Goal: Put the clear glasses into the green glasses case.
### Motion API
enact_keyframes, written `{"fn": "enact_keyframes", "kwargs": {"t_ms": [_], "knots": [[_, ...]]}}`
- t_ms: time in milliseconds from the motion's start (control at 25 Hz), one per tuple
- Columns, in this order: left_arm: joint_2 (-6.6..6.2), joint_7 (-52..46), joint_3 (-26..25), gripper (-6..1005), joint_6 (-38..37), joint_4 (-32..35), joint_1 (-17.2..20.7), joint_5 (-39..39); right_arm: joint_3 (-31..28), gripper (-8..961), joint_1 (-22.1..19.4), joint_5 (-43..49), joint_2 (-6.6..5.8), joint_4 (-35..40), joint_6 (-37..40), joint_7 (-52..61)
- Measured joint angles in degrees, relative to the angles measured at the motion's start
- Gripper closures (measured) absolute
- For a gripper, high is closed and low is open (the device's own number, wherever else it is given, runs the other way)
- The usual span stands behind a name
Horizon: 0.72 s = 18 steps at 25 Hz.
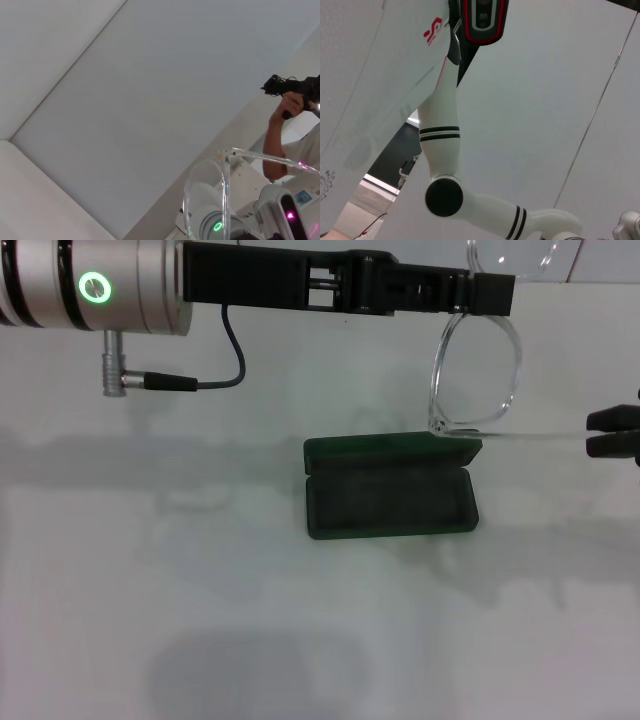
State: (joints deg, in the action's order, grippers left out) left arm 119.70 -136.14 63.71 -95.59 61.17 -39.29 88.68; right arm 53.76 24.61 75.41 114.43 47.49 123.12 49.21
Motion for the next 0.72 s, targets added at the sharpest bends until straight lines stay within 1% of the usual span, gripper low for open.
{"fn": "enact_keyframes", "kwargs": {"t_ms": [720], "knots": [[0.0, 0.0, 0.0, 573, 0.1, -1.4, 0.1, 0.0, 0.6, 887, 1.0, 0.3, 0.27, -1.7, 0.0, -0.5]]}}
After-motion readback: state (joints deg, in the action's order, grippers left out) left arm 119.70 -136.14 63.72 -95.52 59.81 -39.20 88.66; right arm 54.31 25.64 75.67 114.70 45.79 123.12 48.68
